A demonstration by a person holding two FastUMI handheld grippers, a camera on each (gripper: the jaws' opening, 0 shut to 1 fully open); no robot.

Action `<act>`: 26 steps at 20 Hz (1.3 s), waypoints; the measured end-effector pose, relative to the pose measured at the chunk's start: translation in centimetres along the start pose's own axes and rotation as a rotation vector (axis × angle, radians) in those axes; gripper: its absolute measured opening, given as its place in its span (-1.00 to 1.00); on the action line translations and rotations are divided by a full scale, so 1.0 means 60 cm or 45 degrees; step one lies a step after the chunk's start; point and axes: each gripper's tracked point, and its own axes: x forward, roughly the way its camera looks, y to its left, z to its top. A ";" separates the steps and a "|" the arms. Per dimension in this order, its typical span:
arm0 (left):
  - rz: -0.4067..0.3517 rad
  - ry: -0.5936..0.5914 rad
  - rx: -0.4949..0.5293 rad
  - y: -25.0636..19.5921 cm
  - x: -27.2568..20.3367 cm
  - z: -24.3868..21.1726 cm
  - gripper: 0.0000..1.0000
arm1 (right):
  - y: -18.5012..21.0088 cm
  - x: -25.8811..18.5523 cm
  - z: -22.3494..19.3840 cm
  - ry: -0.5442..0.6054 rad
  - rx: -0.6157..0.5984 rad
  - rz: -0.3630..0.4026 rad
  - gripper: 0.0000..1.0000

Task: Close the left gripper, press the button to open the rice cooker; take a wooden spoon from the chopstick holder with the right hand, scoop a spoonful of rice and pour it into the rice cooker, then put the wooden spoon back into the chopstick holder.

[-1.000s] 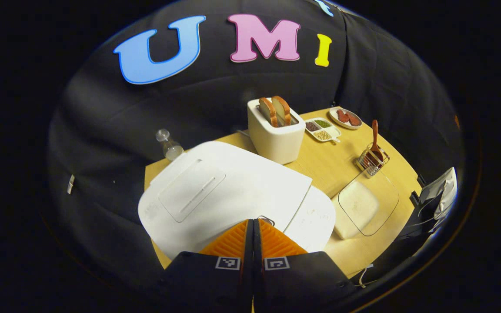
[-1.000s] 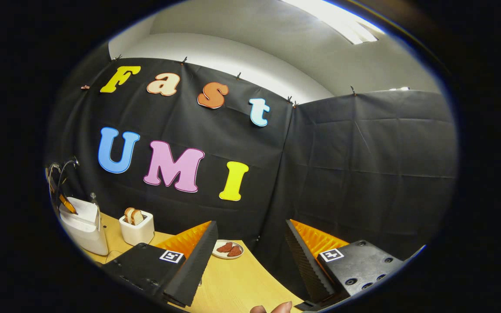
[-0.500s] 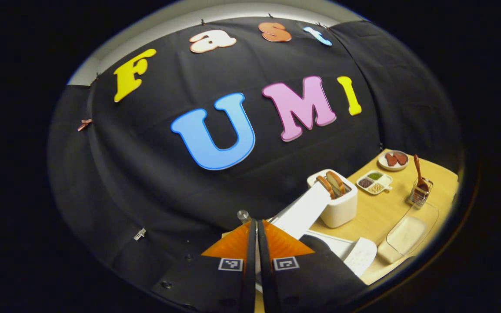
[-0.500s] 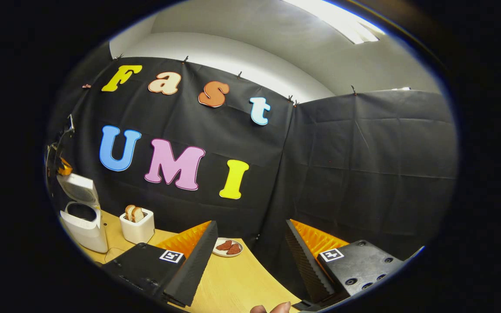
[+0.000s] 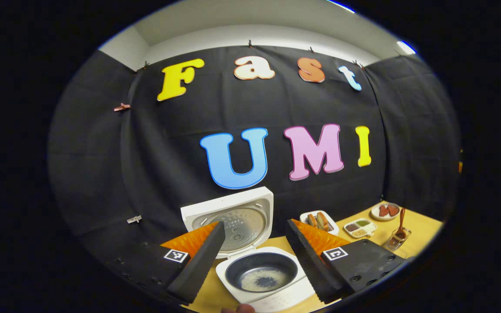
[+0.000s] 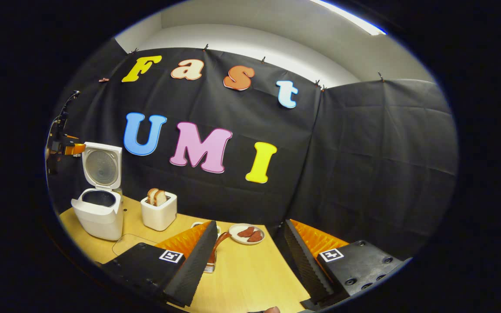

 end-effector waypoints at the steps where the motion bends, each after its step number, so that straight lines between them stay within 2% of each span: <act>1: 0.024 -0.033 -0.016 -0.009 -0.016 0.009 0.93 | 0.009 0.013 -0.012 0.018 0.060 0.054 0.94; 3: 0.029 -0.062 -0.023 -0.048 -0.049 0.019 0.94 | 0.010 0.050 -0.043 0.067 0.180 0.117 0.95; 8: 0.083 -0.002 -0.069 -0.124 -0.109 0.008 0.94 | 0.018 0.148 -0.123 0.202 0.410 0.244 0.96; 11: 0.089 0.025 -0.106 -0.162 -0.138 -0.002 0.94 | 0.023 0.204 -0.192 0.315 0.377 0.289 0.94; 14: 0.154 0.079 -0.092 -0.173 -0.164 -0.022 0.94 | 0.044 0.256 -0.236 0.417 0.383 0.357 0.91; 17: 0.186 0.101 -0.061 -0.198 -0.182 -0.022 0.94 | 0.071 0.306 -0.276 0.506 0.417 0.400 0.75; 20: 0.186 0.138 -0.065 -0.225 -0.193 -0.036 0.94 | 0.091 0.351 -0.329 0.581 0.400 0.424 0.57; 22: 0.195 0.164 -0.072 -0.235 -0.199 -0.049 0.94 | 0.098 0.372 -0.366 0.632 0.387 0.421 0.57; 26: 0.219 0.213 -0.107 -0.247 -0.206 -0.070 0.94 | 0.121 0.413 -0.415 0.711 0.462 0.425 0.57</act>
